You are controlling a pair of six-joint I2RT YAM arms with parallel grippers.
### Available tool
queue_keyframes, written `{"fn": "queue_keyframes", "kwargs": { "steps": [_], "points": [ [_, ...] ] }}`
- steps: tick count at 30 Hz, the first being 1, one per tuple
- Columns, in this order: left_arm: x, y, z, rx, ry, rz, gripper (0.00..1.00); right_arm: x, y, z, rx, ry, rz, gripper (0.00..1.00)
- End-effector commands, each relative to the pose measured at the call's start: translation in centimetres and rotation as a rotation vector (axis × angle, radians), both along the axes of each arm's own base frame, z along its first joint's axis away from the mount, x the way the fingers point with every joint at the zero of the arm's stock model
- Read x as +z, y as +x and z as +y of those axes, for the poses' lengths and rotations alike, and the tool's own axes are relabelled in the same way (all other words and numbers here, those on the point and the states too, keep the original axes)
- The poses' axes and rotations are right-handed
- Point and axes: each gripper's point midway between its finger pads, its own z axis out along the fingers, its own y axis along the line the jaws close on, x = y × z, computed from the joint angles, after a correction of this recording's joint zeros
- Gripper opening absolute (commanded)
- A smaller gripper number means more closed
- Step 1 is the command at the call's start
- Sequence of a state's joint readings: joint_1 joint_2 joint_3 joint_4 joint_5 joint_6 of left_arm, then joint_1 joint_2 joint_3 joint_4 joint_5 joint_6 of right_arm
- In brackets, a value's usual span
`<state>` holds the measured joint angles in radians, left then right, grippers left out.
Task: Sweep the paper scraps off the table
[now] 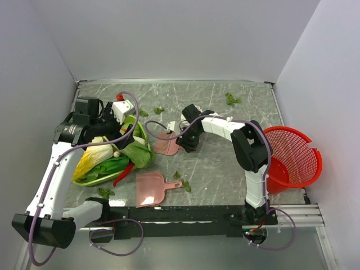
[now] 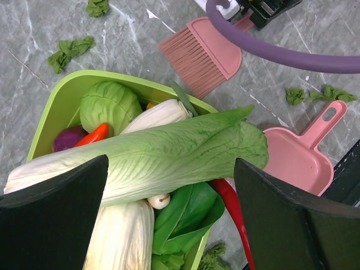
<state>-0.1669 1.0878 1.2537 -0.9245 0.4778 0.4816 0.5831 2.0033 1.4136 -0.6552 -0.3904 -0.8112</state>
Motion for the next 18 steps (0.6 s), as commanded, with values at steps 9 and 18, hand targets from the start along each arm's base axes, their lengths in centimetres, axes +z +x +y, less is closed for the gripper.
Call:
{"fn": "queue_keyframes", "kwargs": {
  "steps": [9, 18],
  "points": [
    [2.3, 1.1, -0.9, -0.042, -0.035, -0.084, 0.97, 1.0, -0.1, -0.5, -0.032, -0.021, -0.006, 0.06],
    [5.4, 2.8, -2.3, -0.153, 0.05, -0.396, 0.96, 14.0, -4.1, 0.3, -0.135, 0.138, 0.09, 0.0]
  ]
}}
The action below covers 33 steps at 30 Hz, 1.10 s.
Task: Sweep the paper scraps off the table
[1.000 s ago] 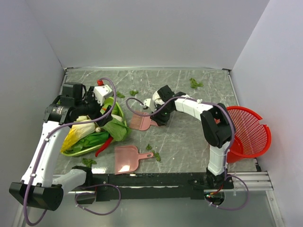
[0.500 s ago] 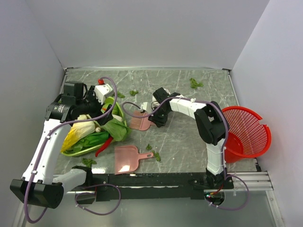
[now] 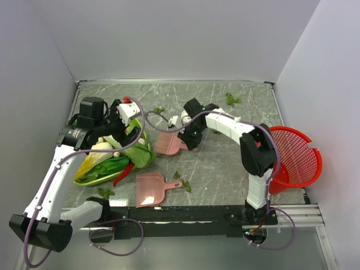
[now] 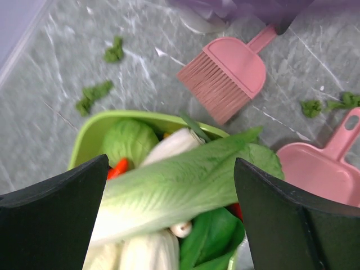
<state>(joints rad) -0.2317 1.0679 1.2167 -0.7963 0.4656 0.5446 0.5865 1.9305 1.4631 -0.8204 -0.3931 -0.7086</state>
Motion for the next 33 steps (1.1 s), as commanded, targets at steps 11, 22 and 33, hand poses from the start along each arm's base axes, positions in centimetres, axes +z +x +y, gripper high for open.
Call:
{"fn": "queue_keyframes", "kwargs": {
  "steps": [11, 22, 33],
  "points": [
    [16.8, 2.8, -1.7, -0.112, -0.037, -0.772, 0.96, 19.6, -2.0, -0.8, -0.292, 0.38, 0.145, 0.0],
    [10.5, -0.6, -10.3, -0.593, 0.159, -0.6, 0.94, 23.4, -4.8, 0.2, -0.197, 0.533, 0.25, 0.0],
    [7.1, -1.9, -14.5, -0.75, 0.272, -0.567, 0.86, 24.8, -6.2, 0.6, -0.169, 0.597, 0.301, 0.0]
  ]
}}
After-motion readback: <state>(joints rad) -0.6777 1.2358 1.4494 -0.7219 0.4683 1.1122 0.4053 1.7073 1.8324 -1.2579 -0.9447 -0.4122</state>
